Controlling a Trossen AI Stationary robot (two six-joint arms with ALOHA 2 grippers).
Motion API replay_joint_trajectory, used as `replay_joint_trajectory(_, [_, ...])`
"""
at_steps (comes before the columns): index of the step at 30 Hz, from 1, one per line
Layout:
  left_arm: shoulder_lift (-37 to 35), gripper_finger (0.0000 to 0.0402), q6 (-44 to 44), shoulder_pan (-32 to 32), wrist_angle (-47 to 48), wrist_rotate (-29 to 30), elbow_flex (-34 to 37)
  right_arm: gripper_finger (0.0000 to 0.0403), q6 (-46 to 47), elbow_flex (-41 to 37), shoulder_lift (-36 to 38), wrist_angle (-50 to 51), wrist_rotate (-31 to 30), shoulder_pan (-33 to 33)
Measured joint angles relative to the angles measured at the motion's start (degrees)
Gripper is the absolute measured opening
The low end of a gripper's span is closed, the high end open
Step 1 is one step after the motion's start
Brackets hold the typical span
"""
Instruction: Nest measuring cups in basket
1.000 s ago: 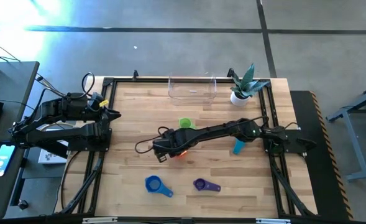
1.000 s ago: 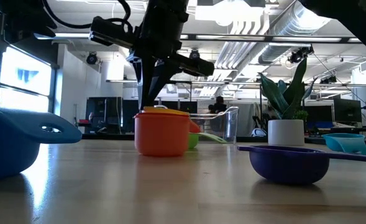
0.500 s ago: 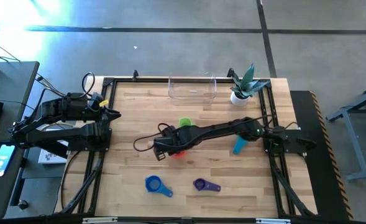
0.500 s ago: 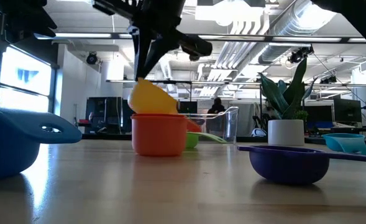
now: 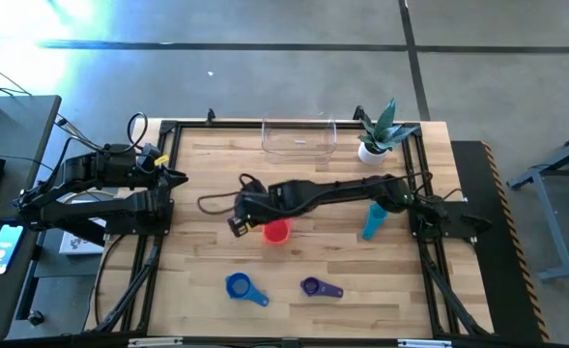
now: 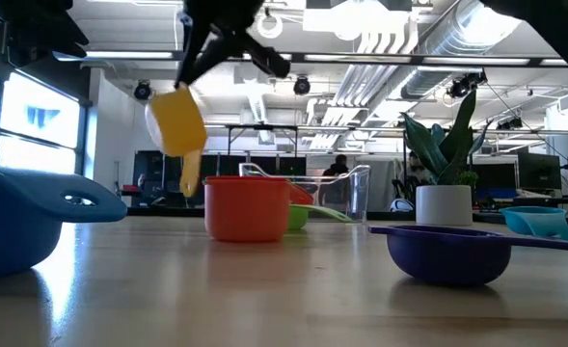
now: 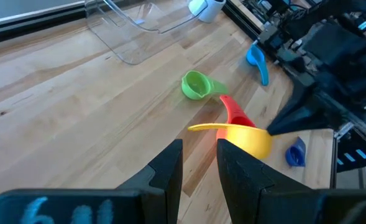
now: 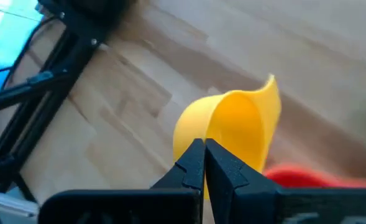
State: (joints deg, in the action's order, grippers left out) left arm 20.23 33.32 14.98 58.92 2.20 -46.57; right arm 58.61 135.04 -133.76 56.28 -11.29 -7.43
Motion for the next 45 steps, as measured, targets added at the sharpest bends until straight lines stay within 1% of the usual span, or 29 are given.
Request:
replay_joint_trajectory(10, [0.00, 0.0090, -0.02, 0.00, 0.00, -0.01, 0.00, 0.0000, -20.00, -0.07, -2.64, 1.16, 2.42, 4.19])
replay_joint_trajectory(16, [0.02, 0.0090, 0.02, 0.00, 0.00, -0.02, -0.02, 0.0000, -24.69, -0.33, -3.98, 1.23, 3.37, 4.82])
replay_joint_trajectory(20, [0.03, 0.0090, 0.00, 0.00, -0.01, 0.19, -0.02, 0.0000, -27.22, -0.36, -4.84, -0.39, 5.51, 4.90])
replay_joint_trajectory(25, [0.02, 0.0090, 0.02, 0.00, -0.02, 0.90, -0.02, 0.0000, -27.03, -1.03, -7.04, -2.03, 9.98, 5.10])
replay_joint_trajectory(34, [0.02, 0.0090, 0.00, 0.00, 0.00, 0.87, -0.02, 0.0000, -25.44, -0.96, -7.90, -2.99, 11.91, 5.09])
replay_joint_trajectory(38, [0.01, 0.0090, 0.01, 0.00, -0.01, 0.87, -0.02, 0.0000, -24.55, -0.85, -7.90, -4.11, 15.28, 5.11])
replay_joint_trajectory(41, [0.02, 0.0090, 0.00, 0.00, 0.00, 0.87, -0.02, 0.0000, -23.85, -0.07, -7.72, -6.70, 19.10, 4.92])
replay_joint_trajectory(45, [0.02, 0.0090, 0.00, 0.00, 0.00, 0.87, -0.02, 0.0000, -20.39, -0.11, -6.15, -9.89, 22.47, 3.61])
